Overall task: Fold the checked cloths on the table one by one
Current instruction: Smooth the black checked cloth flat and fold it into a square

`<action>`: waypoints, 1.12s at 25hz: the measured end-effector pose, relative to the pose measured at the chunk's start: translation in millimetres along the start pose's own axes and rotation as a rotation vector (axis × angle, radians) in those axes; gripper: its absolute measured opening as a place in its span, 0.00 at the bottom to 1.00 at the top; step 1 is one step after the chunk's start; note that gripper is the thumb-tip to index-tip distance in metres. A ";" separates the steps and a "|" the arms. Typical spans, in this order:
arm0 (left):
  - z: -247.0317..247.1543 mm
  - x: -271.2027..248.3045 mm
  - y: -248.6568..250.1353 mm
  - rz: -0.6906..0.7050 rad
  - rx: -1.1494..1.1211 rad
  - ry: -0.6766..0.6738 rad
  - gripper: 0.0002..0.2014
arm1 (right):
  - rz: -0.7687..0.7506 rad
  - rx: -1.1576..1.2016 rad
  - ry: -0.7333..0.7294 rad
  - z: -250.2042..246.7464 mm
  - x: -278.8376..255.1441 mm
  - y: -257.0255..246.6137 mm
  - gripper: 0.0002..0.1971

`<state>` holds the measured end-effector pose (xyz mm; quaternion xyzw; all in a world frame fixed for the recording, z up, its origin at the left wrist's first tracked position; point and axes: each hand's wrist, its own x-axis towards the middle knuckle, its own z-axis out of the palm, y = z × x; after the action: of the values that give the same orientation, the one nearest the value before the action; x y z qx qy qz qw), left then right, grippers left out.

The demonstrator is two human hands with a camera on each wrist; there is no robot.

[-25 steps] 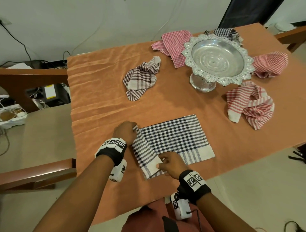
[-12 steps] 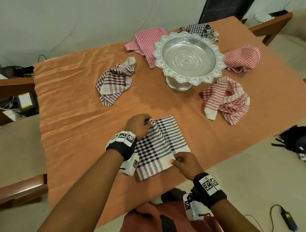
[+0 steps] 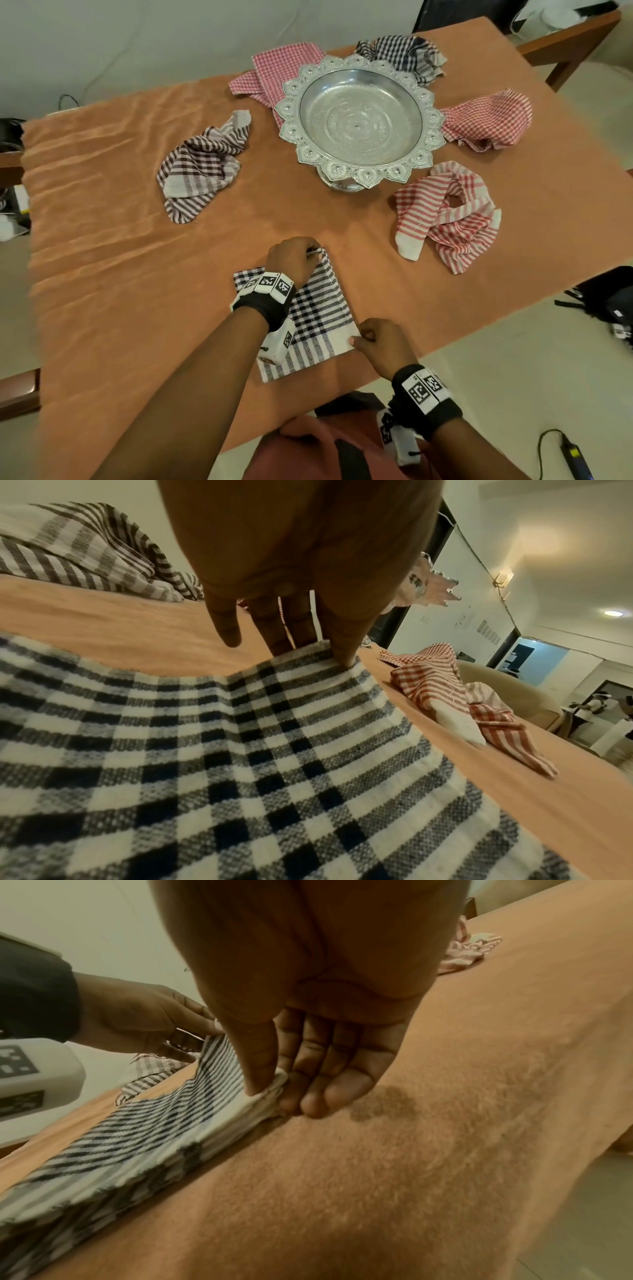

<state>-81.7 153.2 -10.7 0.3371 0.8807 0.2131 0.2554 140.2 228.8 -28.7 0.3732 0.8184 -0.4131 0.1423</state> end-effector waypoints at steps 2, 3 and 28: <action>5.6 3.2 4.4 -0.009 0.016 0.010 0.10 | 0.006 -0.001 -0.004 -5.3 3.3 2.9 0.09; 8.2 5.3 6.2 -0.020 0.017 0.004 0.10 | 0.005 -0.001 -0.013 -7.1 4.7 4.3 0.11; 68.2 -176.0 -35.2 -0.809 -0.546 0.242 0.07 | -0.547 -0.592 -0.148 -23.7 137.8 -100.4 0.26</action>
<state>54.7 19.3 -29.2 -0.1374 0.8762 0.3574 0.2926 -25.0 277.2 -31.5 0.0542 0.9586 -0.2079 0.1869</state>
